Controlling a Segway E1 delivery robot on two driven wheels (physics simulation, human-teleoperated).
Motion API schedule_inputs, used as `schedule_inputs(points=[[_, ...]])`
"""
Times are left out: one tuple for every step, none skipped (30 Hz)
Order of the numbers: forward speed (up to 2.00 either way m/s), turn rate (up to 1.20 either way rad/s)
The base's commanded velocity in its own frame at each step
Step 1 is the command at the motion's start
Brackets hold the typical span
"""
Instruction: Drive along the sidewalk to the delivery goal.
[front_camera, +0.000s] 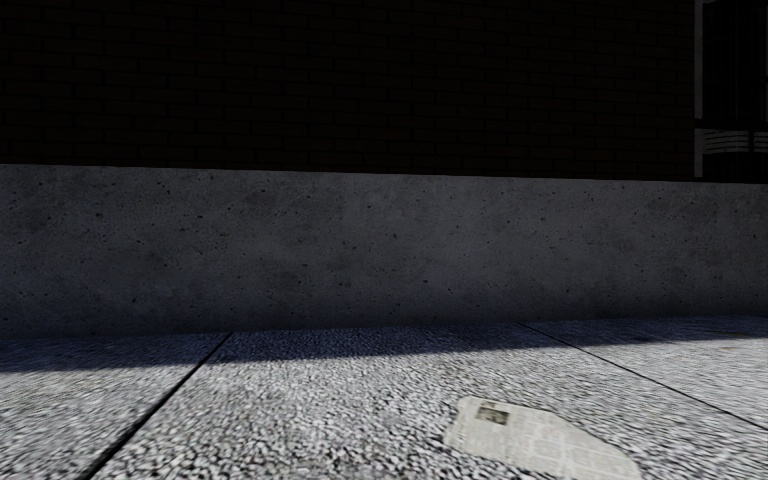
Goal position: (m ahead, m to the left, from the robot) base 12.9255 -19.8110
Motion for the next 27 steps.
schedule_inputs(points=[[0.0, 0.0], [0.0, 0.0], [0.0, 0.0], [0.0, -0.25], [0.0, -1.2], [0.0, -1.2], [0.0, -1.2], [0.0, -1.2], [0.0, -1.2], [0.0, -1.2], [0.0, -1.2], [0.0, -1.2], [0.0, -1.2], [0.0, -1.2], [0.0, -1.2], [0.0, -1.2], [0.0, -1.2], [0.0, -1.2], [0.0, -1.2], [0.0, -1.2], [0.0, -1.2], [0.0, -1.2], [0.0, -1.2], [0.0, -1.2], [0.0, -1.2], [0.0, -1.2], [0.0, -1.2]])
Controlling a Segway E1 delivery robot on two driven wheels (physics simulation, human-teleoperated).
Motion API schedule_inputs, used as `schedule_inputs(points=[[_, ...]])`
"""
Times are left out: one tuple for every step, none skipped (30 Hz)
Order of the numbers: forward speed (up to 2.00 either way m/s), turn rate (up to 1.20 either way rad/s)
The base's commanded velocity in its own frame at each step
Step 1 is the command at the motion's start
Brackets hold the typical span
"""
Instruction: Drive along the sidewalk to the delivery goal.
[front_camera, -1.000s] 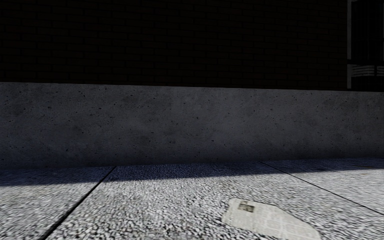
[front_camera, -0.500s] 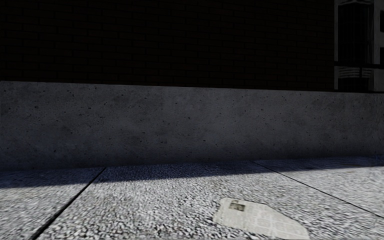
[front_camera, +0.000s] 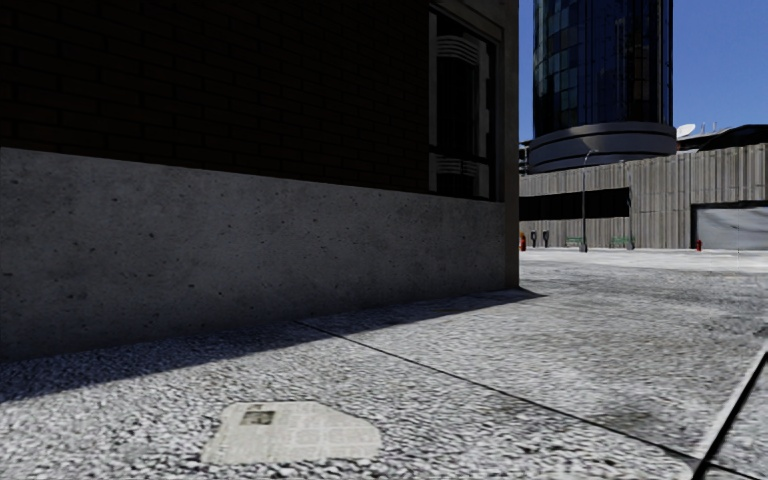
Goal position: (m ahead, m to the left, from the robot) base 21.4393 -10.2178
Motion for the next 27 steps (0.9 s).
schedule_inputs(points=[[0.0, -1.2], [0.0, -1.2], [0.0, -1.2], [0.0, -1.2], [0.0, -1.2], [0.0, -1.2], [0.0, -1.2], [0.0, -1.2], [0.0, -1.2], [0.0, -1.2], [0.0, -1.2], [0.0, -1.13], [0.0, -0.63], [0.0, -0.63], [0.0, -0.08], [0.71, 0.0], [2.0, 0.0], [2.0, 0.0], [2.0, 0.0], [2.0, 0.0], [2.0, 0.0], [2.0, 0.0], [2.0, 0.0], [2.0, 0.0], [2.0, 0.0], [2.0, 0.0], [2.0, 0.0]])
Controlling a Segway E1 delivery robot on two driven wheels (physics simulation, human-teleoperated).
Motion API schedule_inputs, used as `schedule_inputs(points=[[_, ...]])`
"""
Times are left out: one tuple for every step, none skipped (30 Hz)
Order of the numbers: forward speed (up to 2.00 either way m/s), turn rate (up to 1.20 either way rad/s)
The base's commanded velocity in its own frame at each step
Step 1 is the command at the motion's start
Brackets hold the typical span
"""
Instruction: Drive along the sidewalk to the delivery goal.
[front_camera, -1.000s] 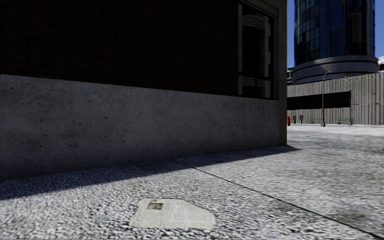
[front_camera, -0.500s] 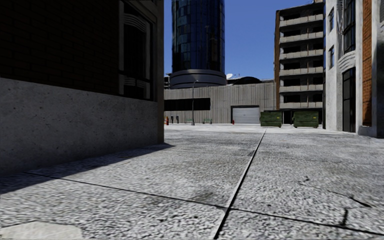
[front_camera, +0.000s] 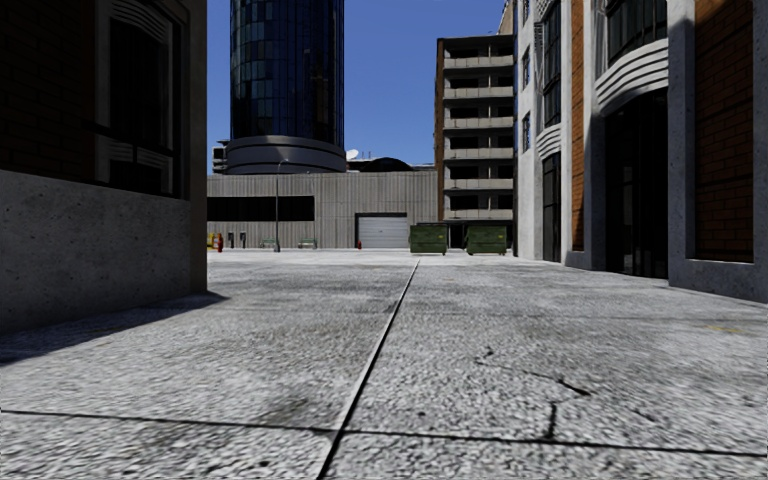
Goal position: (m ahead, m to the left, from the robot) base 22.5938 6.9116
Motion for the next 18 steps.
schedule_inputs(points=[[2.0, 0.0], [2.0, 0.0], [2.0, 0.0], [2.0, 0.0], [2.0, 0.0], [2.0, 0.0], [2.0, 0.0], [2.0, 0.0], [2.0, 0.0], [2.0, 0.0], [2.0, 0.0], [2.0, 0.0], [2.0, 0.0], [2.0, 0.0], [2.0, 0.0], [2.0, 0.0], [2.0, 0.0], [2.0, 0.0]])
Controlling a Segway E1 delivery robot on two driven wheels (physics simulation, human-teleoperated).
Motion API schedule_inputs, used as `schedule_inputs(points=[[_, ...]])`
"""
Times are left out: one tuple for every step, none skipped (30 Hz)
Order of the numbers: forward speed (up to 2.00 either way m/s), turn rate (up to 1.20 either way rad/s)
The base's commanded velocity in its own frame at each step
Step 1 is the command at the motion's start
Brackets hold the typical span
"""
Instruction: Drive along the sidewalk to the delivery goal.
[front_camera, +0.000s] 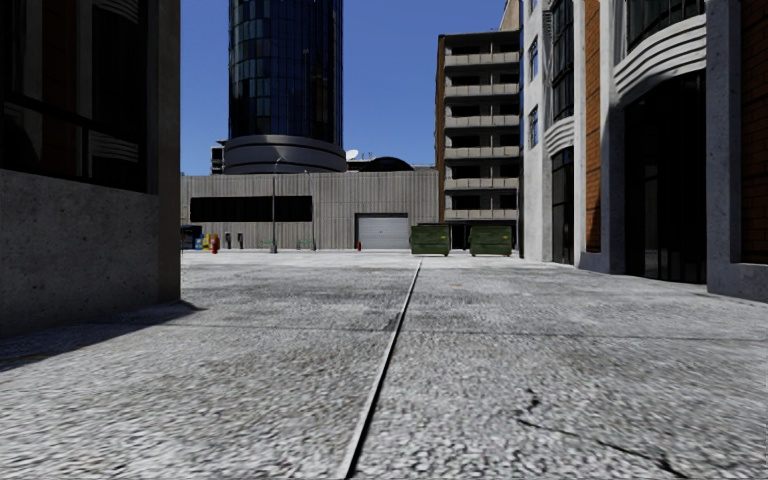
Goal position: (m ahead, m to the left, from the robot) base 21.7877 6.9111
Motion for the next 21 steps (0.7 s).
schedule_inputs(points=[[2.0, 0.0], [2.0, 0.0], [2.0, 0.0], [2.0, 0.0], [2.0, 0.0], [2.0, 0.0], [2.0, 0.0], [2.0, 0.0], [2.0, 0.0], [2.0, 0.0], [2.0, 0.0], [2.0, 0.0], [2.0, 0.0], [2.0, 0.0], [2.0, 0.0], [2.0, 0.0], [2.0, 0.0], [2.0, 0.0], [2.0, 0.0], [2.0, 0.0], [2.0, 0.0]])
